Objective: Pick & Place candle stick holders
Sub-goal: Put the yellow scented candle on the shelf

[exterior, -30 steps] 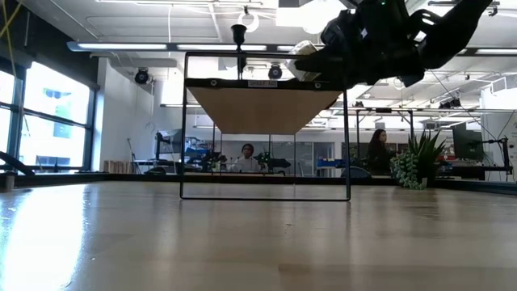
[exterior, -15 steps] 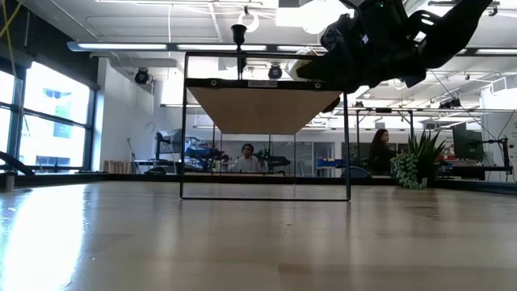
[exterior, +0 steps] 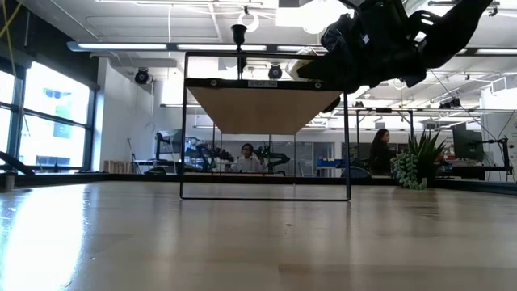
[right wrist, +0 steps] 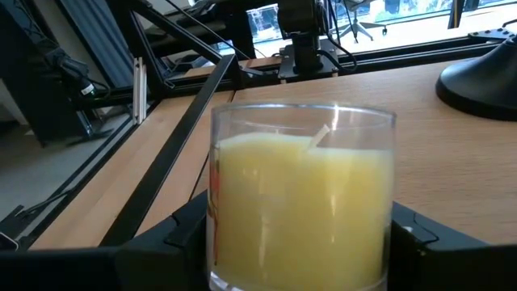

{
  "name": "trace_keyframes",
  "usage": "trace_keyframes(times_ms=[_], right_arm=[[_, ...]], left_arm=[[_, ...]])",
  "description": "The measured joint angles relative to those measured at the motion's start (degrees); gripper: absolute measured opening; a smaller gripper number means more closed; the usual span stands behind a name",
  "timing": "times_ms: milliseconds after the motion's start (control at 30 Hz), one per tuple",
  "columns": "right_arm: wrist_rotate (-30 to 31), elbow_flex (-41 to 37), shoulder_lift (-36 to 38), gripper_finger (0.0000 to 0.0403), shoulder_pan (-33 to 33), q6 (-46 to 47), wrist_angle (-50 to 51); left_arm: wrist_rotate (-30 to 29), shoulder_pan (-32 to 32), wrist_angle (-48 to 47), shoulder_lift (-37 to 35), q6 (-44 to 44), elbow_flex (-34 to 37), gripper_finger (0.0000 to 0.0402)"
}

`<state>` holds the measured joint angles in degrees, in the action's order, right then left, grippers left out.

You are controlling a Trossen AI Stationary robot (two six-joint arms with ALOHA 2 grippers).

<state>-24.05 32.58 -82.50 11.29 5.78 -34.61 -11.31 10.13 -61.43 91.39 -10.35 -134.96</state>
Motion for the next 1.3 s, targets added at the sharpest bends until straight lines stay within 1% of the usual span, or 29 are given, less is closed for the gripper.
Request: trace_keyframes(times_ms=[433, 600, 833, 1067, 1300], right_arm=[[0.09, 0.0, 0.0, 0.0212, 0.0, 0.09, 0.1], [0.8, 0.0, 0.0, 0.0222, -0.04, 0.61, 0.11], [1.11, 0.0, 0.0, 0.0212, -0.04, 0.39, 0.11], [1.14, 0.0, 0.0, 0.0234, -0.03, 0.74, 0.06], [1.18, -0.03, 0.0, 0.0232, -0.02, 0.81, -0.18]], left_arm=[[0.46, 0.0, -0.03, 0.38, 0.0, 0.07, 0.036], [0.5, 0.0, -0.02, 0.39, 0.0, 0.07, 0.036], [0.52, 0.0, -0.07, 0.39, 0.0, 0.07, 0.036], [0.55, 0.0, -0.52, 0.39, -0.02, 0.07, 0.036], [1.81, 0.0, 0.25, 0.37, -0.05, 1.14, 0.036]])
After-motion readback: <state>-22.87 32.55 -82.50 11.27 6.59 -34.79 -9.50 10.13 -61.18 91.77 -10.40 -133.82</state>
